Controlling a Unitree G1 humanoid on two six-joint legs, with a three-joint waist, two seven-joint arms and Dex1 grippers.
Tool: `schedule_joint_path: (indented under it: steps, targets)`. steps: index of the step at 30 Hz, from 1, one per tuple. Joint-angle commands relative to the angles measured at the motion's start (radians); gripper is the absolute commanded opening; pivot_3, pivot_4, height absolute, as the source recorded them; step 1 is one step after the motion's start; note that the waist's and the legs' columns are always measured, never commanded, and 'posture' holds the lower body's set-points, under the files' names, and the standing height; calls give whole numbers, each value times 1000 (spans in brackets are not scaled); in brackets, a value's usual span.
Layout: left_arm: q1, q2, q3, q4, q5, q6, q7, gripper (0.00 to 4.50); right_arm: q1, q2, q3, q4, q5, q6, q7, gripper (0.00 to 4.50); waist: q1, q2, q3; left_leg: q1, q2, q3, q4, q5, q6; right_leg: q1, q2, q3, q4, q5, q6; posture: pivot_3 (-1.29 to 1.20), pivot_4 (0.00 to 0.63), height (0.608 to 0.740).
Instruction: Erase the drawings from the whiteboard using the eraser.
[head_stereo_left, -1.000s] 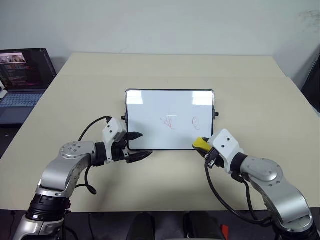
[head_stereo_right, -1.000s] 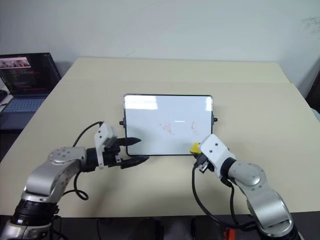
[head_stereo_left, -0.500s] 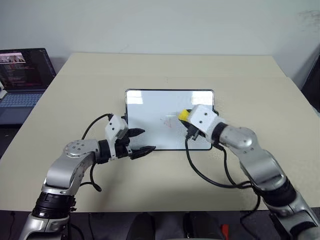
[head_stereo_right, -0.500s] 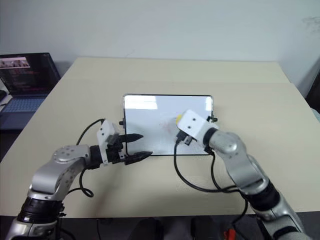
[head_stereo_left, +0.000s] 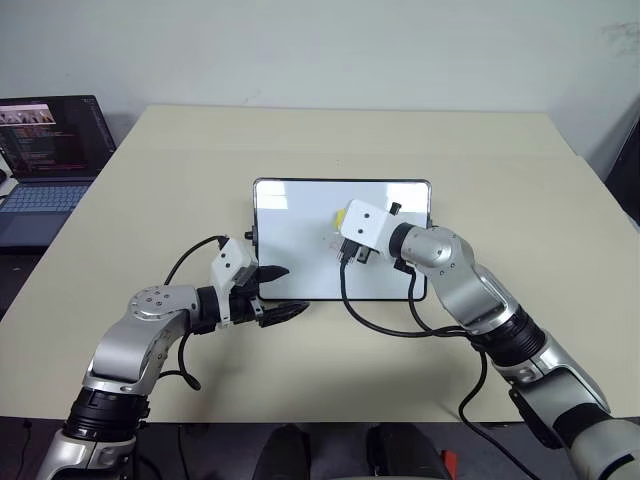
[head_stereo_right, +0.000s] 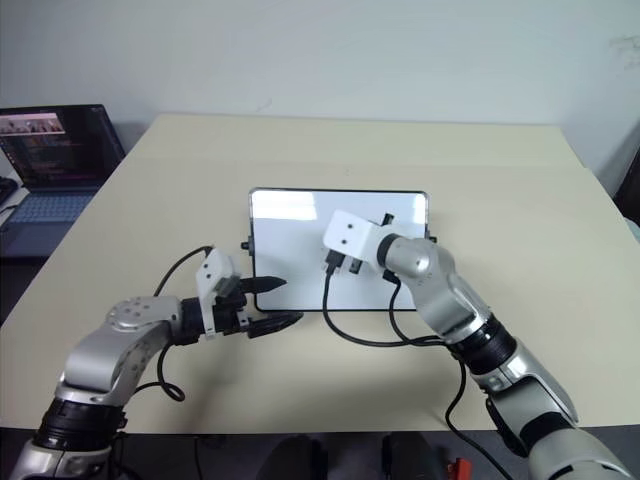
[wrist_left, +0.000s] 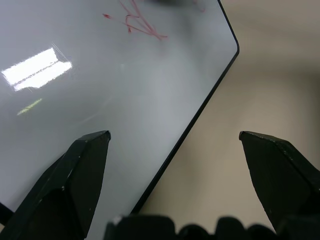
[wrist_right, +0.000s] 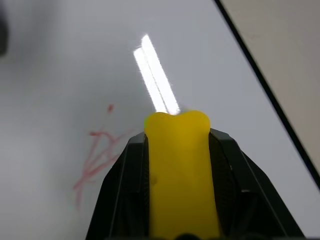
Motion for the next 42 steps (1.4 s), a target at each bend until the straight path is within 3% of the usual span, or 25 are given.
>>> schedule_joint_path:
  steps: [1, 4, 11, 15, 23, 29, 34, 38, 42]
  targets:
    - [-4, 11, 17, -25, 3, -18, 4, 4500, 28, -38, 51, 4, -42, -16, 69, 1264, 0, 0, 0, 0, 0, 0, 0, 0, 0, 0, 0, 0, 0, 0, 0, 0, 150, 740]
    - [-9, 10, 17, -26, 3, -16, 5, 4500, 23, -45, 64, 10, -74, -37, 80, 1264, -1, 0, 0, 1, 0, 0, 0, 0, 0, 0, 0, 0, 2, 0, -1, 0, 150, 740]
    - [0, 10, 11, -30, 3, -15, -1, 4500, -78, 52, -9, 111, -131, -114, -62, 1263, -2, 0, 0, 2, 0, 0, 1, 1, 0, 0, 1, 0, 3, 2, -2, 0, 150, 740]
    - [6, 8, 10, -39, 1, -11, 0, 4500, -80, 65, 1, 116, -127, -104, -12, 1263, -1, 0, 0, 1, 0, 0, 0, 1, 0, 0, 1, 0, 2, 2, -2, 0, 150, 740]
    - [13, 7, 12, -45, -2, -9, 1, 4500, -14, -15, 79, 54, -164, -74, 159, 1263, 0, 0, 0, 1, 0, 0, 0, 1, 0, 0, 0, 0, 1, 2, -2, 0, 150, 740]
    - [14, 9, 8, -46, -2, -9, -6, 4500, -87, 63, 13, 113, -198, -112, 30, 1263, -1, 0, 0, 2, 0, -1, 1, 1, 1, 0, 0, -1, 3, 2, -3, 0, 150, 740]
    - [15, 10, 5, -47, -3, -8, -11, 4500, -56, 129, -9, 74, -96, 14, 143, 1263, -1, 0, 0, 1, 0, -1, 0, 1, 1, 0, 1, -1, 2, 2, -3, 0, 150, 740]
    - [14, 11, 4, -47, -2, -9, -13, 4500, -19, 83, 27, 50, -102, 41, 216, 1263, 0, 0, 0, 0, 0, -1, 0, 1, 1, 0, 0, -1, 0, 2, -3, 0, 150, 740]
    - [15, 12, 3, -45, -1, -11, -16, 4500, -46, 106, -5, 92, -133, 3, 120, 1263, 0, 0, 0, 0, 0, -1, 0, 1, 1, 0, 0, -1, 1, 2, -2, 0, 150, 740]
